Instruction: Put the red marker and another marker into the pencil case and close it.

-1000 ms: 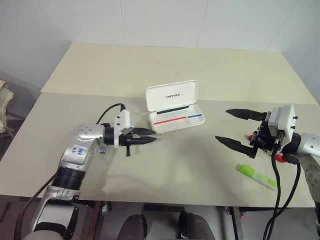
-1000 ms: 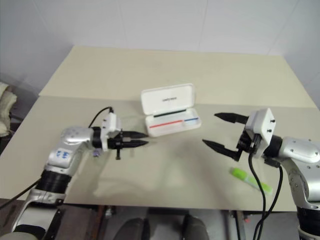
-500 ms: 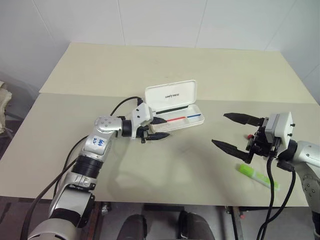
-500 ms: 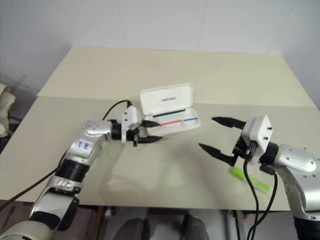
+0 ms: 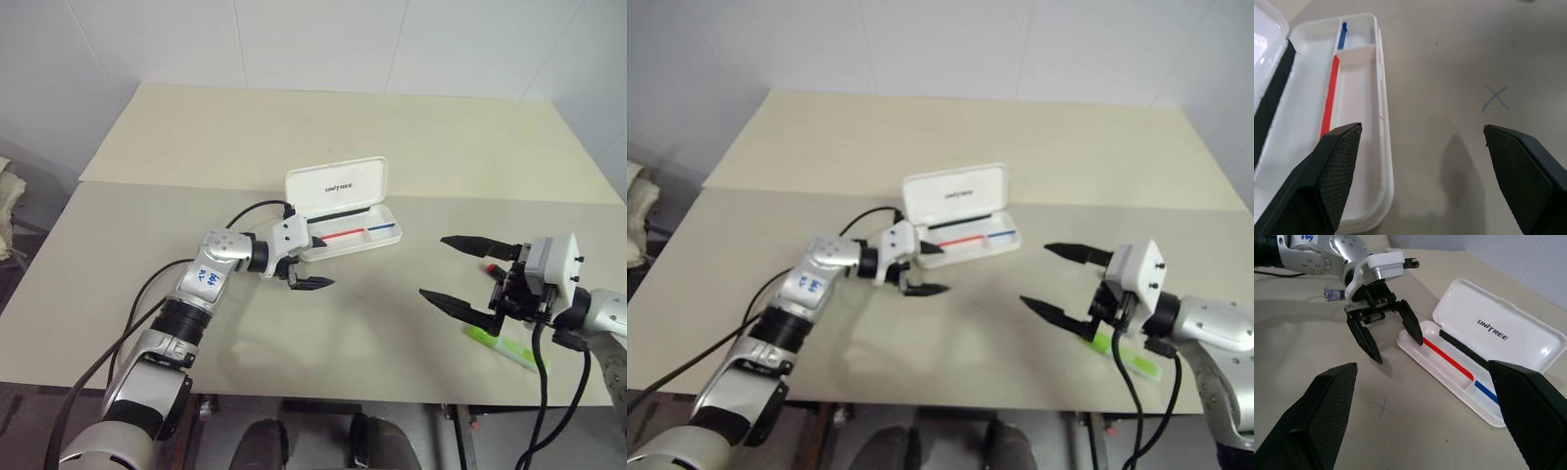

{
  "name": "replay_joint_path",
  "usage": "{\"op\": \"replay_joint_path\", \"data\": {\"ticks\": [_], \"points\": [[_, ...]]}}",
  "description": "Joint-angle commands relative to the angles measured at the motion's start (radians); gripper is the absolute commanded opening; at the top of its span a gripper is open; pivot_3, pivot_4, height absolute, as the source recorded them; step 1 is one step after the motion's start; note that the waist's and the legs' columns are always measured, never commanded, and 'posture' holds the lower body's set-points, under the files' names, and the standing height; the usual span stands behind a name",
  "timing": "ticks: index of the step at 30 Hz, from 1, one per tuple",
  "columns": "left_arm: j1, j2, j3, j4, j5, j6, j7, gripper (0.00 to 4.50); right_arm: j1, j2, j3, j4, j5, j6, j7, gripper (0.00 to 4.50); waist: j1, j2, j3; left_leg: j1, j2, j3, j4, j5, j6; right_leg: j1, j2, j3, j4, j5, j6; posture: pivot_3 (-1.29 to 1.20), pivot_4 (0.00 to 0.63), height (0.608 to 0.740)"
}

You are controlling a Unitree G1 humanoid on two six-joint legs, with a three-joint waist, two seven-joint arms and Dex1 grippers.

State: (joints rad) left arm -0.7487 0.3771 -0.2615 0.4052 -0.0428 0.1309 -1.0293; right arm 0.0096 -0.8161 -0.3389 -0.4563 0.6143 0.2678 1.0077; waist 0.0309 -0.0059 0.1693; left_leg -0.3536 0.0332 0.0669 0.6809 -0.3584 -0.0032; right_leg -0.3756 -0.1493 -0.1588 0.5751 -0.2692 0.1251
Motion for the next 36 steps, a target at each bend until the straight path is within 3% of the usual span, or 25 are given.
{"op": "replay_joint_path", "data": {"ticks": [1, 14, 17, 27, 36], "points": [[-0.031, -0.003, -0.016, -0.008, 0.022, 0.008, 0.001, 4.27, 0.009, -0.021, -0.055, -0.029, 0.026, -0.002, 0.017, 4.5, 0.0, 0.0, 0.0, 0.0, 0.0, 0.0, 0.0, 0.0, 0.0, 0.0, 0.0, 0.0, 0.0, 0.0, 0.0, 0.0, 0.15, 0.74], [-0.071, 0.003, -0.029, 0.038, 0.042, 0.116, -0.013, 4.27, 0.09, -0.08, -0.153, -0.059, 0.088, 0.067, 0.07, 4.5, 0.0, 0.0, 0.0, 0.0, 0.0, 0.0, 0.0, 0.0, 0.0, 0.0, 0.0, 0.0, 0.0, 0.0, 0.0, 0.0, 0.15, 0.74], [-0.084, 0.003, -0.033, 0.063, 0.05, 0.111, -0.013, 3.64, 0.093, -0.088, -0.158, -0.058, 0.093, 0.074, 0.074, 4.5, -0.001, 0.0, 0.0, 0.0, 0.0, 0.0, 0.0, 0.0, 0.0, 0.0, 0.0, 0.0, 0.0, 0.0, 0.0, 0.0, 0.15, 0.74], [-0.095, -0.014, -0.052, 0.071, 0.075, 0.119, 0.002, 0.12, 0.048, -0.124, -0.156, -0.059, 0.112, 0.113, 0.075, 4.5, -0.002, 0.0, 0.0, 0.001, 0.0, 0.0, 0.0, 0.0, 0.0, 0.0, 0.0, 0.0, 0.0, 0.0, 0.0, 0.0, 0.15, 0.74], [-0.064, 0.001, -0.057, 0.001, 0.054, 0.081, -0.052, 0.05, 0.03, -0.138, -0.155, -0.047, 0.112, 0.124, 0.084, 4.5, 0.004, -0.001, 0.0, 0.0, 0.0, 0.0, 0.0, 0.0, 0.0, 0.0, 0.0, 0.0, 0.0, 0.0, 0.0, 0.0, 0.15, 0.74]]}}
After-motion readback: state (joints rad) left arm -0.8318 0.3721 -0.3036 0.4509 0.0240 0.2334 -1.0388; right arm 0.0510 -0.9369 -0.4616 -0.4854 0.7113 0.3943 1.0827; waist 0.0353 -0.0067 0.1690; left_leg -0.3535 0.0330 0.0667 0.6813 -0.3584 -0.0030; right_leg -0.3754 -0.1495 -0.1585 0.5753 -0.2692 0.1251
